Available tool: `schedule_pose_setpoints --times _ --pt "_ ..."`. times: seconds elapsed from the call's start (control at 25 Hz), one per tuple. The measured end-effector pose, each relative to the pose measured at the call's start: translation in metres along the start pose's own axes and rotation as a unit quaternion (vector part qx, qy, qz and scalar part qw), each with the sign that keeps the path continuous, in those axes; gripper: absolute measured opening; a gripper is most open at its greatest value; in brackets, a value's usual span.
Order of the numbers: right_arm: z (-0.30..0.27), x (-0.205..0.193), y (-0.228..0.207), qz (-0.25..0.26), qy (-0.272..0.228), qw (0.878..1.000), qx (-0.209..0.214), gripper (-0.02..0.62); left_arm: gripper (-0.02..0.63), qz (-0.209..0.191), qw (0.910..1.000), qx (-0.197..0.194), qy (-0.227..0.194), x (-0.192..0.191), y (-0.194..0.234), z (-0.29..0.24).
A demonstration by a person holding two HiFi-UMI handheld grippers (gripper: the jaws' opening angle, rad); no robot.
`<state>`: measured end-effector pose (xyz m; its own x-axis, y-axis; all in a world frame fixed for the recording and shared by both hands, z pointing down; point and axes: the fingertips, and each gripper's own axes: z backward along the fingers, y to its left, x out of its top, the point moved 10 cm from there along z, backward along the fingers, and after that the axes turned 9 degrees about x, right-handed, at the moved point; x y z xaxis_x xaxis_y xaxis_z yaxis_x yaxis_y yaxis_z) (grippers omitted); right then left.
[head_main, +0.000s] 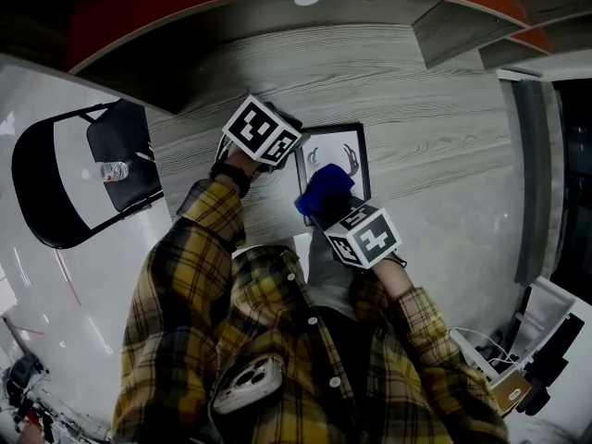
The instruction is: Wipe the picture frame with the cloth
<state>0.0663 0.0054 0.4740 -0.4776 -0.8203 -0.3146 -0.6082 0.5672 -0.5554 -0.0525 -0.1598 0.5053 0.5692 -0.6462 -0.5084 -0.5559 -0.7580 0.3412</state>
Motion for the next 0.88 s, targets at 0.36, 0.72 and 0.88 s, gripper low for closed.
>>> schedule_pose_setpoints --times 0.36,0.72,0.88 --pt "0.005 -0.035 0.018 -0.011 -0.001 1.0 0.028 0.051 0.101 0.001 1.0 0.0 0.0 0.001 0.0 0.001" --pt "0.04 -0.03 0.026 -0.014 -0.086 0.996 0.015 0.051 0.104 0.019 0.9993 0.007 -0.03 -0.003 -0.001 0.008" --pt "0.068 -0.026 0.029 -0.012 -0.135 0.991 0.003 0.051 0.114 0.027 0.9962 0.022 -0.08 0.001 0.0 0.035"
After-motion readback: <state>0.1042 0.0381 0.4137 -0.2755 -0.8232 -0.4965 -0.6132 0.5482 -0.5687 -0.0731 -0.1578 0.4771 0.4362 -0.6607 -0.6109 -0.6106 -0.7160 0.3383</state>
